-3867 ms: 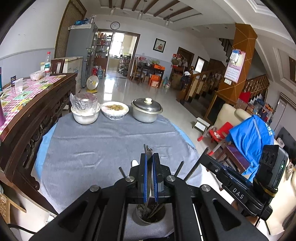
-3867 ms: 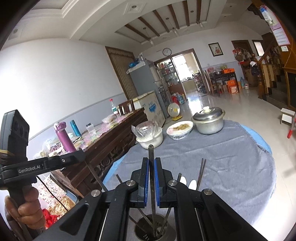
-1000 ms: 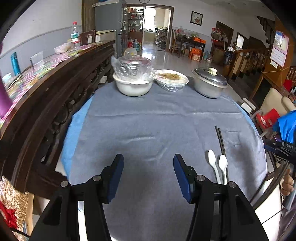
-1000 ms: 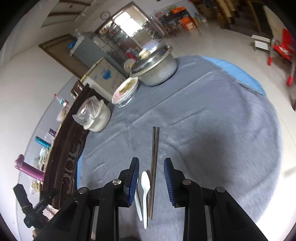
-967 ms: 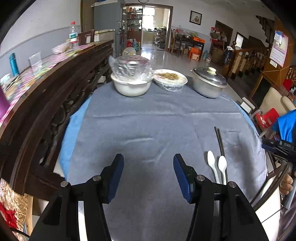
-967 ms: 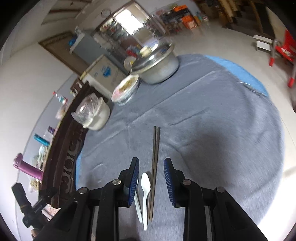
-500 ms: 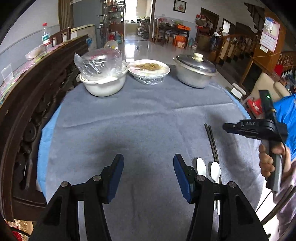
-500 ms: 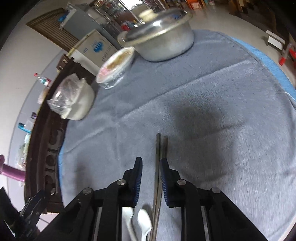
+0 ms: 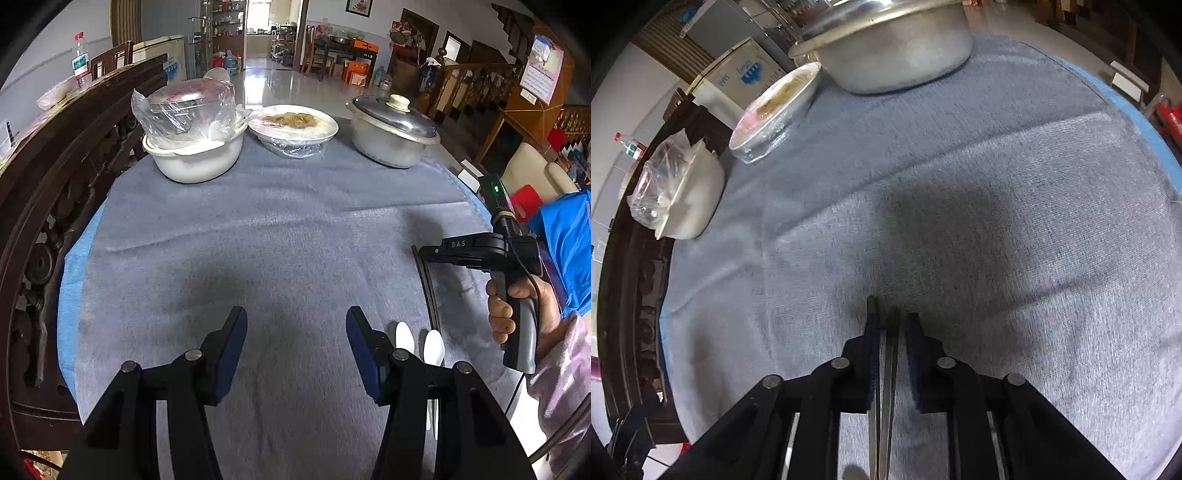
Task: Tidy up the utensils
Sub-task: 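Close the right gripper on a dark chopstick beside the white spoons, then grasp a dark chopstick with the left gripper while the right gripper lifts its chopstick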
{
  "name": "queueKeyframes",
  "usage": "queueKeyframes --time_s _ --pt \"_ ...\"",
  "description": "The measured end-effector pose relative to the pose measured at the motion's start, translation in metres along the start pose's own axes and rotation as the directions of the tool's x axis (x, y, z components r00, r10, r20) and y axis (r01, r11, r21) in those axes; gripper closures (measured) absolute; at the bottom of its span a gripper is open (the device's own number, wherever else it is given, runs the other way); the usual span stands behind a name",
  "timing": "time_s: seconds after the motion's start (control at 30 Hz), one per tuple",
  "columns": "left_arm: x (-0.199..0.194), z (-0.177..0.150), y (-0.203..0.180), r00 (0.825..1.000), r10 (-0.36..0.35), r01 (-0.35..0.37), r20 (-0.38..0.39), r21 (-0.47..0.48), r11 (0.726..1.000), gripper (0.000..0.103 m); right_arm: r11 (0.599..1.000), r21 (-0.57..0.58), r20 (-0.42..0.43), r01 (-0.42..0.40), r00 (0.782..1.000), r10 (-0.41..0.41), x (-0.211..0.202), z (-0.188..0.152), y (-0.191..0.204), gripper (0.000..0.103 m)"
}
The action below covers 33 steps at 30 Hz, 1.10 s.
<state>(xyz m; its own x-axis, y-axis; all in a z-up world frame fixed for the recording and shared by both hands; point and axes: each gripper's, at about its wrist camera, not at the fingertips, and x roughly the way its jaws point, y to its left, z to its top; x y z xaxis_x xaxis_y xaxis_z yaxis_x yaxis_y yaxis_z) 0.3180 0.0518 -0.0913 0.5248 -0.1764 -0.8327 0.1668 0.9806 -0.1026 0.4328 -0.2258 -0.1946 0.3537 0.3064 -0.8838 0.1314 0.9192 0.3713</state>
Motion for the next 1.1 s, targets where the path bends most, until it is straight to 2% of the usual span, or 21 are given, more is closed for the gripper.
queueKeyframes --time_s 0.17,0.2,0.23,0.4,0.6,0.8,0.9,1.03,1.07,1.1 --pt "0.009 0.008 -0.004 1.0 -0.017 0.017 -0.008 0.014 1.0 0.047 0.998 -0.044 0.01 0.039 0.999 -0.038 0.002 0.001 0.008 0.09" --pt "0.013 0.011 -0.007 1.0 -0.026 0.026 -0.014 0.021 0.999 0.047 0.998 -0.048 0.011 0.043 0.999 -0.042 0.002 0.0 0.007 0.095" --pt "0.016 0.013 -0.009 0.999 -0.034 0.034 -0.02 0.027 0.999 0.047 0.998 -0.05 0.011 0.045 0.999 -0.045 0.002 -0.001 0.006 0.095" --pt "0.042 0.031 -0.027 0.991 -0.109 0.113 -0.075 0.058 0.992 0.047 1.0 -0.023 0.017 0.019 1.0 -0.019 -0.007 -0.01 -0.01 0.096" --pt "0.083 0.055 -0.079 0.968 -0.182 0.208 -0.172 0.145 0.967 0.047 1.0 0.016 0.017 0.015 1.0 -0.015 -0.02 -0.023 -0.039 0.096" --pt "0.125 0.073 -0.133 0.938 -0.207 0.273 -0.279 0.223 0.936 0.047 1.0 0.021 0.019 0.018 1.0 -0.018 -0.033 -0.032 -0.065 0.095" --pt "0.146 0.079 -0.151 0.921 -0.207 0.292 -0.33 0.236 0.927 0.047 1.0 0.014 0.018 0.013 1.0 -0.013 -0.035 -0.032 -0.069 0.095" --pt "0.17 0.078 -0.167 0.91 -0.172 0.281 -0.376 0.255 0.925 0.047 1.0 0.004 0.018 0.014 1.0 -0.014 -0.037 -0.034 -0.07 0.095" --pt "0.176 0.076 -0.17 0.907 -0.164 0.277 -0.387 0.259 0.925 0.048 1.0 0.001 0.019 0.011 1.0 -0.011 -0.036 -0.033 -0.069 0.095" --pt "0.18 0.073 -0.172 0.905 -0.158 0.275 -0.394 0.263 0.925 0.054 1.0 0.002 0.02 0.002 1.0 -0.002 -0.036 -0.034 -0.07 0.095"
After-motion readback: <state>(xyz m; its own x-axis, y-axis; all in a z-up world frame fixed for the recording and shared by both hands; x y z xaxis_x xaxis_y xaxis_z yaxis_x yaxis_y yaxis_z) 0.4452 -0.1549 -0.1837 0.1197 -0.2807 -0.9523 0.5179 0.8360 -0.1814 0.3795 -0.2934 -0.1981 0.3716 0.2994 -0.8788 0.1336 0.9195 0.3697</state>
